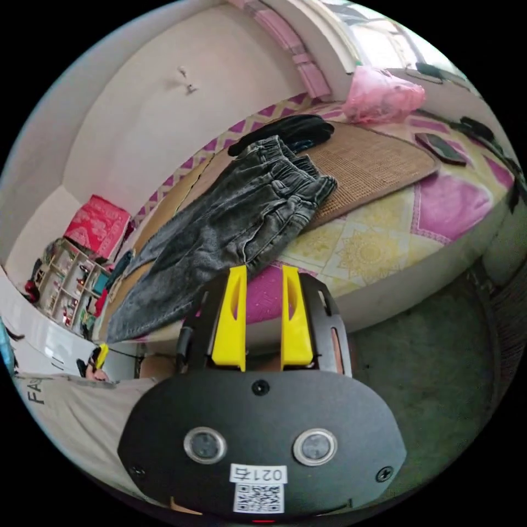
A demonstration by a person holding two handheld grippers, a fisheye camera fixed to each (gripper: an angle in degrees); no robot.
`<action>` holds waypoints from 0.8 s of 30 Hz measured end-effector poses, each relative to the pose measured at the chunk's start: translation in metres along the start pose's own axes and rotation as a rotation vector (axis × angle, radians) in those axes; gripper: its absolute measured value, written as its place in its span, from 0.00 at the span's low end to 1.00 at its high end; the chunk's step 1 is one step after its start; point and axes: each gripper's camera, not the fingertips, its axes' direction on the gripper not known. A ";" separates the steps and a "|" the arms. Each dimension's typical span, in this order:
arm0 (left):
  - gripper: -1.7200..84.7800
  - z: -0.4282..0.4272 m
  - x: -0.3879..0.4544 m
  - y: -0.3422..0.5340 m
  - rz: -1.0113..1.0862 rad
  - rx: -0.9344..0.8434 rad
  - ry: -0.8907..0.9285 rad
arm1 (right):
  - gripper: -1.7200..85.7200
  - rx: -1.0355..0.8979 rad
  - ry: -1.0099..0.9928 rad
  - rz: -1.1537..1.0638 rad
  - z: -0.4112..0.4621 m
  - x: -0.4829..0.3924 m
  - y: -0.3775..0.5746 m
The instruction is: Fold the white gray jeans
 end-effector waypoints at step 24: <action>0.01 -0.003 -0.027 -0.009 -0.085 0.049 0.104 | 0.08 0.049 -0.273 0.227 0.025 0.093 -0.022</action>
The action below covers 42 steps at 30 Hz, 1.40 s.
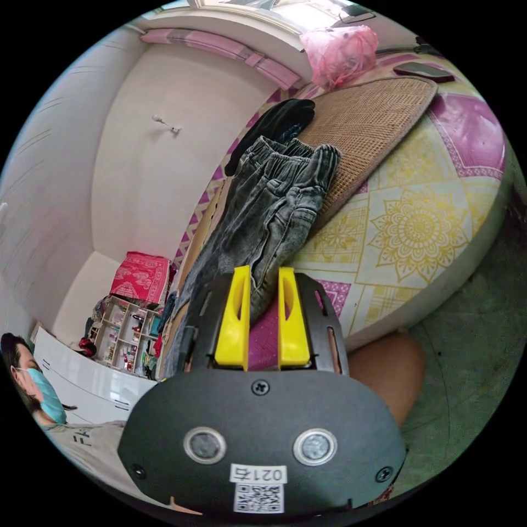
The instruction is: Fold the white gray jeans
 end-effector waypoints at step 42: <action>0.01 0.376 0.216 -0.370 0.518 -0.389 -0.386 | 0.06 -0.181 0.056 -0.353 0.250 -0.168 -0.331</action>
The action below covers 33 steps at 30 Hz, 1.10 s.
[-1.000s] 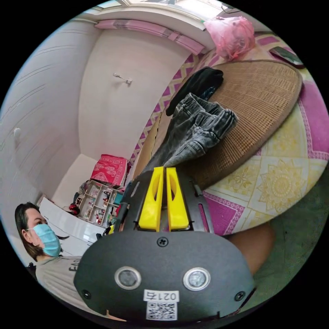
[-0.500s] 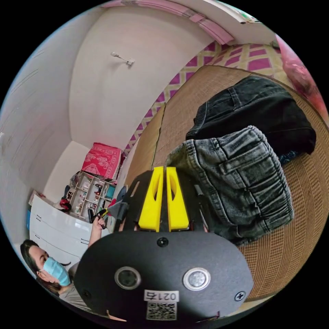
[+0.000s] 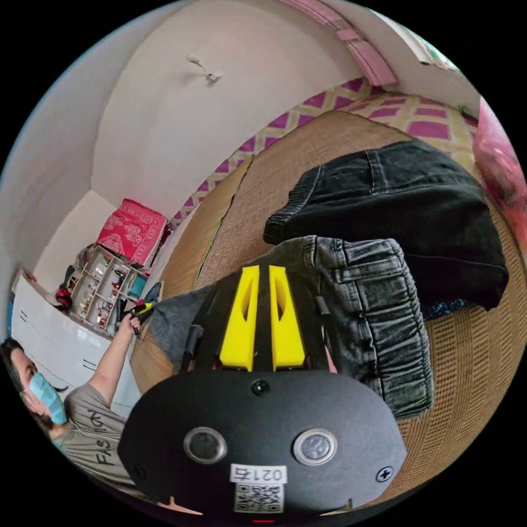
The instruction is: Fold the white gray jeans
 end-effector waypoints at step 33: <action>0.03 -0.020 -0.020 0.092 0.080 -0.096 -0.232 | 0.01 -0.267 -0.014 -0.328 0.044 -0.117 0.132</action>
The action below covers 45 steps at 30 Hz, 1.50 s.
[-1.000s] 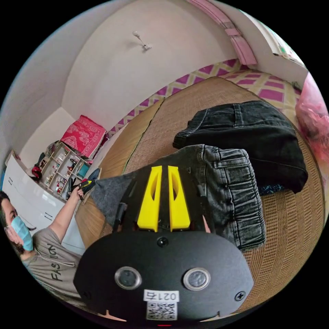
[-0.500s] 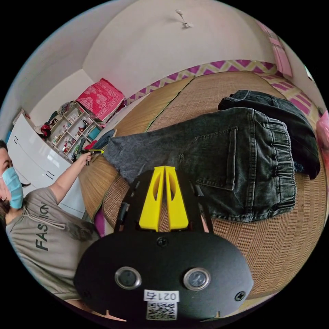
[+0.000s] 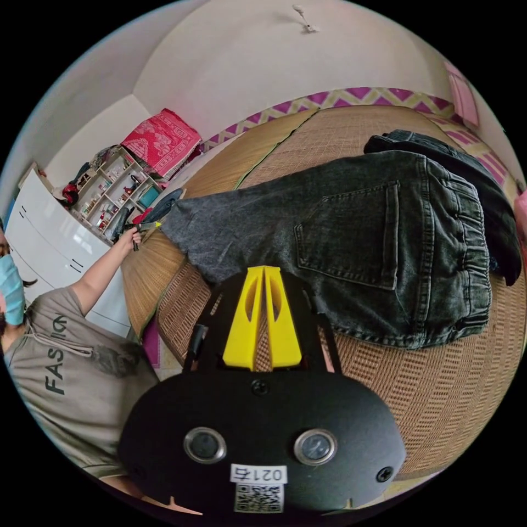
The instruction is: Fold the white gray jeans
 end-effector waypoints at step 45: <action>0.01 -0.143 0.057 0.072 -0.080 0.618 0.286 | 0.01 0.225 -0.244 0.234 -0.084 0.088 0.224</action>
